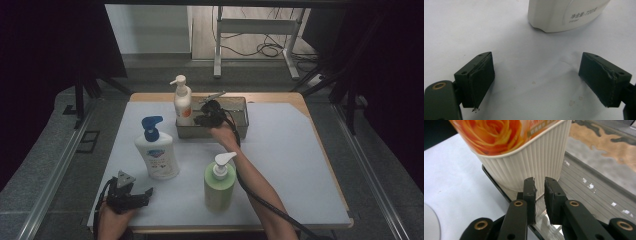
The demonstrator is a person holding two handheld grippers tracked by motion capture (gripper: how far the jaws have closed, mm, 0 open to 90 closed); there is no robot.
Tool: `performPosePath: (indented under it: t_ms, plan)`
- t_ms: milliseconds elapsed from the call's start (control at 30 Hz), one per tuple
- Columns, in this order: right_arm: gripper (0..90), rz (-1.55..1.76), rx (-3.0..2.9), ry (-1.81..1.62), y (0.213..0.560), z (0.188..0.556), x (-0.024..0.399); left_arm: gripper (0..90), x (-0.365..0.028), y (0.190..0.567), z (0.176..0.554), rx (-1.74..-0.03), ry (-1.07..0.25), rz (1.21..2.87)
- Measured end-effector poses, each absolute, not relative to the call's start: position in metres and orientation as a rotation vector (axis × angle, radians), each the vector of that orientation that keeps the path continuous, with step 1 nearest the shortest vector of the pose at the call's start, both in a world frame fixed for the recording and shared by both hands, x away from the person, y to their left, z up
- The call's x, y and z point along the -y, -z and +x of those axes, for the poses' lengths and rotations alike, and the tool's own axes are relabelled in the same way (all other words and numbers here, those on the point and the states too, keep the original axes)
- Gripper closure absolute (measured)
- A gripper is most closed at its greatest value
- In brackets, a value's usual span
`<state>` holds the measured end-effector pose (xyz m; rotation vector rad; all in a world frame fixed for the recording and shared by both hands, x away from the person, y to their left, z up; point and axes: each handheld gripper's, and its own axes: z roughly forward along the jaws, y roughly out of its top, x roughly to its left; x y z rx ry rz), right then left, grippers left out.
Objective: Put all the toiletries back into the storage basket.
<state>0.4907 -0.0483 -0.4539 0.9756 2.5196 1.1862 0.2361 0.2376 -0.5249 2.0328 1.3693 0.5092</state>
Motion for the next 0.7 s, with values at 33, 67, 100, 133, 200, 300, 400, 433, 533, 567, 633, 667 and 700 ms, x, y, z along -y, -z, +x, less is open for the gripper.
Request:
performPosePath:
  t_ms: [33, 67, 100, 133, 200, 300, 400, 433, 533, 567, 633, 667, 700]
  plan:
    - [77.5, 0.971, -2.514, -1.191, 0.452, 0.490, 0.050, 12.8, -0.238, 0.525, 0.236, -1.369, -0.509, 2.033]
    - [76.0, 0.971, -2.512, -1.196, 0.450, 0.488, 0.053, 12.8, -0.238, 0.525, 0.236, -1.369, -0.509, 2.033]
    - [75.0, 0.965, -2.508, -1.196, 0.448, 0.487, 0.056, 12.8, -0.238, 0.525, 0.236, -1.369, -0.509, 2.033]
    - [74.1, 0.961, -2.506, -1.200, 0.447, 0.485, 0.058, 12.8, -0.238, 0.525, 0.236, -1.369, -0.509, 2.033]
    - [71.1, 0.955, -2.505, -1.206, 0.444, 0.482, 0.063, 12.8, -0.238, 0.525, 0.236, -1.369, -0.509, 2.033]
    - [65.2, 0.957, -2.504, -1.223, 0.440, 0.478, 0.071, 12.8, -0.238, 0.525, 0.236, -1.369, -0.510, 2.032]
    - [58.5, 0.953, -2.516, -1.235, 0.437, 0.474, 0.077, 12.8, -0.238, 0.525, 0.236, -1.369, -0.509, 2.032]
    - [56.8, 0.949, -2.521, -1.235, 0.436, 0.472, 0.079, 12.8, -0.238, 0.525, 0.236, -1.369, -0.511, 2.031]
    - [47.7, 0.925, -2.524, -1.242, 0.431, 0.462, 0.084, 12.8, -0.238, 0.525, 0.236, -1.368, -0.511, 2.030]
    - [47.7, 0.925, -2.524, -1.242, 0.431, 0.462, 0.084, 12.8, -0.238, 0.525, 0.236, -1.369, -0.511, 2.030]
    - [43.8, 0.909, -2.522, -1.245, 0.430, 0.456, 0.086, 12.8, -0.238, 0.525, 0.236, -1.369, -0.511, 2.030]
    - [42.0, 0.905, -2.522, -1.247, 0.429, 0.454, 0.087, 12.8, -0.238, 0.525, 0.236, -1.369, -0.511, 2.030]
    - [39.9, 0.894, -2.524, -1.249, 0.428, 0.452, 0.088, 12.9, -0.238, 0.525, 0.236, -1.369, -0.511, 2.030]
